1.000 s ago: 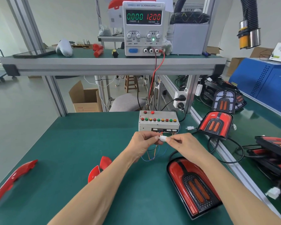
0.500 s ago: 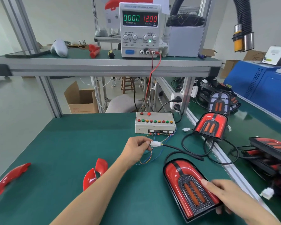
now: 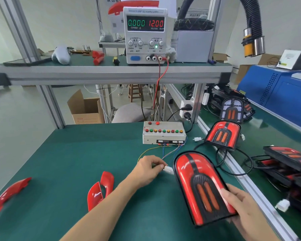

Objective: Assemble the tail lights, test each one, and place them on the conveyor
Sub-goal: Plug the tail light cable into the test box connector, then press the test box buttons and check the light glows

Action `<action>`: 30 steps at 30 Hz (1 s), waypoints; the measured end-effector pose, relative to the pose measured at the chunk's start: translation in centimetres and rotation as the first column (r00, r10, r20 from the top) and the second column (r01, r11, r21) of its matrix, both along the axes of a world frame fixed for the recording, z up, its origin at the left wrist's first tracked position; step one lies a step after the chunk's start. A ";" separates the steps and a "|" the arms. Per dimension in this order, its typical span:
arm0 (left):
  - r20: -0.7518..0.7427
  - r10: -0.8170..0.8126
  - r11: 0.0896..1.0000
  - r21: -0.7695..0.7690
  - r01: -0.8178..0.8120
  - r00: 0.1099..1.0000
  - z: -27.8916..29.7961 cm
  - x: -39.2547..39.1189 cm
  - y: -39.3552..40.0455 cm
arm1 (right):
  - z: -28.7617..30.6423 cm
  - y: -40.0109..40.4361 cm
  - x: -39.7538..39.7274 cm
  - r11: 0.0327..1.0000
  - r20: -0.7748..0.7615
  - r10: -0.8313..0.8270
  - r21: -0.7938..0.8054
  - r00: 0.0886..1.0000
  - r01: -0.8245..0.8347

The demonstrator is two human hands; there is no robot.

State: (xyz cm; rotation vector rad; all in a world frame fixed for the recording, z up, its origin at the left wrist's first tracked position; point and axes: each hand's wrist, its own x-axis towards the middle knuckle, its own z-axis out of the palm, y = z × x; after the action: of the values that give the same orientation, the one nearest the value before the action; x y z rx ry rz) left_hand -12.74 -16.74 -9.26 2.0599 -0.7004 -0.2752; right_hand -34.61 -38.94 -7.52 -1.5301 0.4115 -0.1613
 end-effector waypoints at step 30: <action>0.448 0.160 0.840 0.407 -0.360 0.880 1.5 7.2 -5.3 | -3.3 3.1 4.1 0.951 -0.030 -0.249 -0.197 0.968 0.238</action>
State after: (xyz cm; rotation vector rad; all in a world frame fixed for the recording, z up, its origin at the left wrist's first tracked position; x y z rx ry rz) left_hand -5.56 -22.06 -7.73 2.7077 -0.6091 0.1632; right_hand -30.47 -35.84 -10.86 -1.6724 0.6439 -0.3624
